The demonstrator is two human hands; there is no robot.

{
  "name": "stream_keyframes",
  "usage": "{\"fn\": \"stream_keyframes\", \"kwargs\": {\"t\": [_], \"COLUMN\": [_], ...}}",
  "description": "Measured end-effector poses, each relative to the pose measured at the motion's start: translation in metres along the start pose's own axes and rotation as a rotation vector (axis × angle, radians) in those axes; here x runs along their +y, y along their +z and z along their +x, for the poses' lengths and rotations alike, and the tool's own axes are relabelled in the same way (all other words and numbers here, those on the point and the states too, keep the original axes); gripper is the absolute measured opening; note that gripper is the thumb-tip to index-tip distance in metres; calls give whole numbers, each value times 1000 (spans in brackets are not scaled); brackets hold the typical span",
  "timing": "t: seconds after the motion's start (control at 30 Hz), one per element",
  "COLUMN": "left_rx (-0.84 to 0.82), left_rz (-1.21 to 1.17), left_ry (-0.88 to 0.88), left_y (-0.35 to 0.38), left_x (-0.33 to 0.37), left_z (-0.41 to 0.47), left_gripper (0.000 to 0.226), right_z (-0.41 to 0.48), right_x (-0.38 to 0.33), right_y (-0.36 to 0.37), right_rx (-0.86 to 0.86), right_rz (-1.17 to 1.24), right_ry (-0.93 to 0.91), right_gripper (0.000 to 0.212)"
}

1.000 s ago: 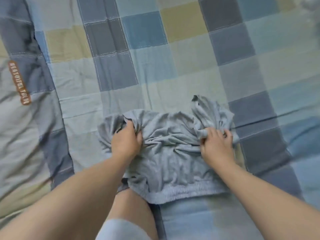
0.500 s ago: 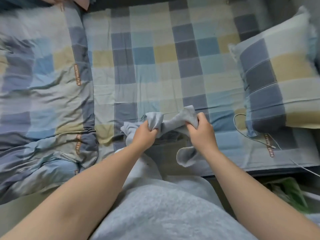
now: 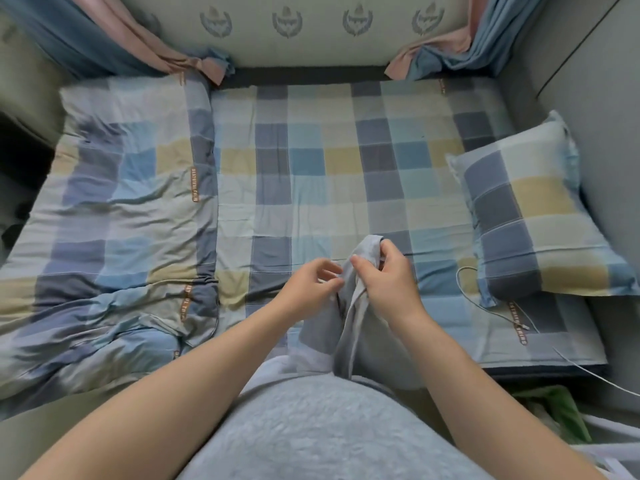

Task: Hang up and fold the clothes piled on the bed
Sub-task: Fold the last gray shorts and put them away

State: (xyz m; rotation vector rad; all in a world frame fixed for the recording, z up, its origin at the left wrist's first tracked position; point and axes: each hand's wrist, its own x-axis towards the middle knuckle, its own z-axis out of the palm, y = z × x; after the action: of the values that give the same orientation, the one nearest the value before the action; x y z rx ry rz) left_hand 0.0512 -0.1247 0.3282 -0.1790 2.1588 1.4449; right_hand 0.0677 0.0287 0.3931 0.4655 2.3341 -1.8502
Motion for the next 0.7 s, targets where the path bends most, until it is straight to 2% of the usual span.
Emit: {"fn": "stream_keyframes", "kwargs": {"t": [0.07,0.17,0.23,0.3,0.37,0.43,0.5,0.53,0.7], "left_rx": [-54,-146,-209,-234,-281,-261,-169,-110,192], "left_rz": [-67,-203,-293,-263,-123,27,86,75,-107], "left_ry": [56,113,155,235,288,287,286,280,279], "left_y": [-14,-44,-68,-95,-122,-142,-158,-166,-224], "left_x": [3,-1,-6,-12,-18,-29,-43,-47,-47], "left_z": [-16,-45,-60,-73,-82,-86,-90,-92,-96], "left_gripper": [20,62,71,55,33,29,18,20,20], "right_z": [-8,-19,-24,-28,-29,-31,-34,-35,-37], "right_x": [-10,-25,-36,-49,-64,-78,-90,-95,-113], "right_y": [21,52,73,93,113,130,145,152,175], "right_rx": [-1,7,6,16,33,35,14,-5,-91], "right_rz": [38,91,121,144,167,216,283,318,446], "right_ry": [-4,19,31,29,8,6,20,32,121], "right_gripper": [15,17,19,20,22,25,20,16,14]}}
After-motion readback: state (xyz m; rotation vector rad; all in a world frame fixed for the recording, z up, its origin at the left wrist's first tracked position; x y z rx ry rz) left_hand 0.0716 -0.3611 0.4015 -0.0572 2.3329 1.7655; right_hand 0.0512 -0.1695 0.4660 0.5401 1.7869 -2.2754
